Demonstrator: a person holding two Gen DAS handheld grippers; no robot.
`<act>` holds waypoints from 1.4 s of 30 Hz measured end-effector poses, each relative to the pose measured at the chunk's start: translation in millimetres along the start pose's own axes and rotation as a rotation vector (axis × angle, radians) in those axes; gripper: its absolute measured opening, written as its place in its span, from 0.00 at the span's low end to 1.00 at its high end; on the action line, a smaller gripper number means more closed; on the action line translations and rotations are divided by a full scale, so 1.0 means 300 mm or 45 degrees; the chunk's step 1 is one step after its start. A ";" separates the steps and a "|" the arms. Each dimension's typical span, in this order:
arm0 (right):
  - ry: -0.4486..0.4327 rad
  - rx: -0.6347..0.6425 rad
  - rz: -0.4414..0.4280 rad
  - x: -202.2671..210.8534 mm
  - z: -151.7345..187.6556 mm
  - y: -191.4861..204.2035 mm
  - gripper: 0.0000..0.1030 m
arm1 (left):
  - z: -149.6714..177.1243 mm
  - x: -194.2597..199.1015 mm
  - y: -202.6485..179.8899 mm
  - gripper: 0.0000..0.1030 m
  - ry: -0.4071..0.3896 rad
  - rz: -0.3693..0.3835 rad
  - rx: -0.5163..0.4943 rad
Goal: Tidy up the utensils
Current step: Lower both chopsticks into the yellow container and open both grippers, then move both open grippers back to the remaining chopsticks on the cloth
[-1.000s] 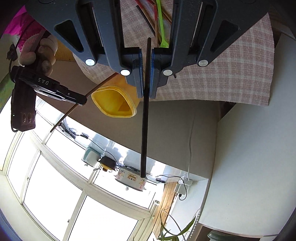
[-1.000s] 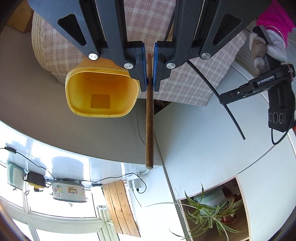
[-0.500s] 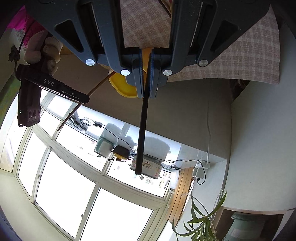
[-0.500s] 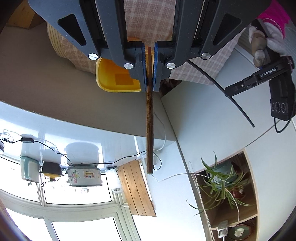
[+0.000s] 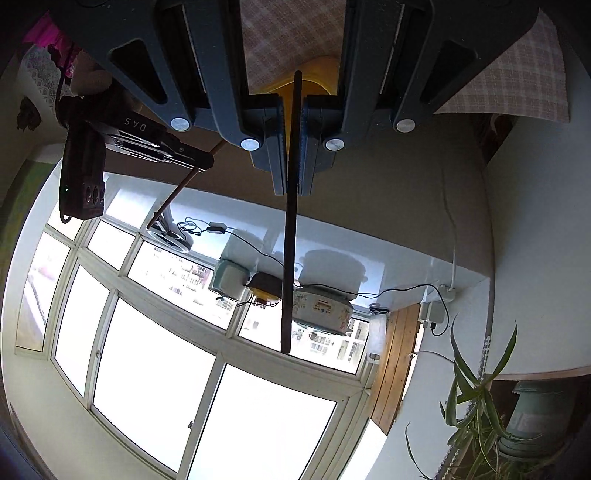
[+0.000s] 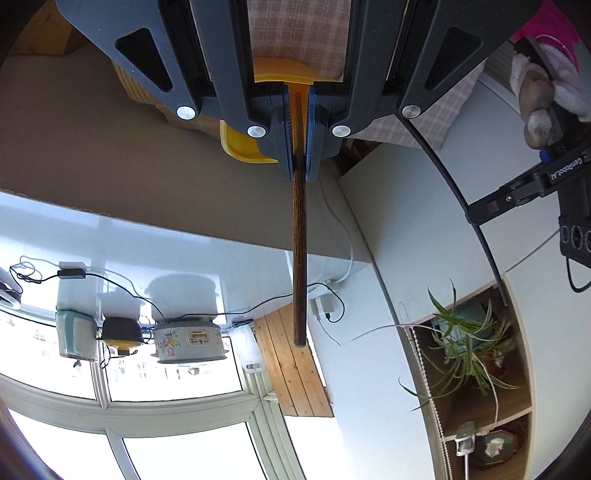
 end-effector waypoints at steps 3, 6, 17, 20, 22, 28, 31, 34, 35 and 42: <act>0.019 -0.011 0.019 -0.020 0.021 -0.020 0.05 | -0.016 -0.038 -0.006 0.03 0.001 -0.002 -0.006; 0.032 -0.003 0.050 -0.038 0.040 -0.037 0.05 | -0.013 -0.081 0.005 0.03 0.013 -0.007 0.012; 0.124 -0.020 0.087 -0.094 0.113 -0.083 0.05 | 0.129 -0.223 0.076 0.03 0.193 -0.023 0.093; 0.142 -0.024 0.100 -0.105 0.133 -0.091 0.05 | 0.161 -0.230 0.079 0.03 0.223 -0.016 0.093; 0.148 -0.020 0.107 -0.107 0.142 -0.092 0.05 | 0.176 -0.230 0.077 0.03 0.243 -0.003 0.091; 0.104 -0.009 0.114 -0.069 0.156 -0.089 0.55 | 0.197 -0.182 0.079 0.07 0.237 0.016 0.084; 0.090 -0.022 0.124 -0.045 0.165 -0.095 0.55 | 0.210 -0.146 0.092 0.07 0.230 0.003 0.087; 0.093 -0.043 0.110 -0.026 0.185 -0.095 0.55 | 0.238 -0.109 0.113 0.07 0.234 -0.027 0.084; 0.096 -0.047 0.106 -0.020 0.194 -0.093 0.55 | 0.251 -0.098 0.120 0.07 0.241 -0.037 0.083; 0.193 -0.033 0.040 -0.032 0.293 -0.046 0.54 | 0.375 -0.020 0.210 0.07 0.316 -0.114 0.115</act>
Point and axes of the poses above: each gripper's, at about its wrist camera, not at the fingertips, and x roughly against the way its jaws point, y to its left, z to its underside, the point moved 5 cm from there along -x, roughly the way its jaws point, and after that the axes turned 10 degrees about -x, right-handed, at the moved point
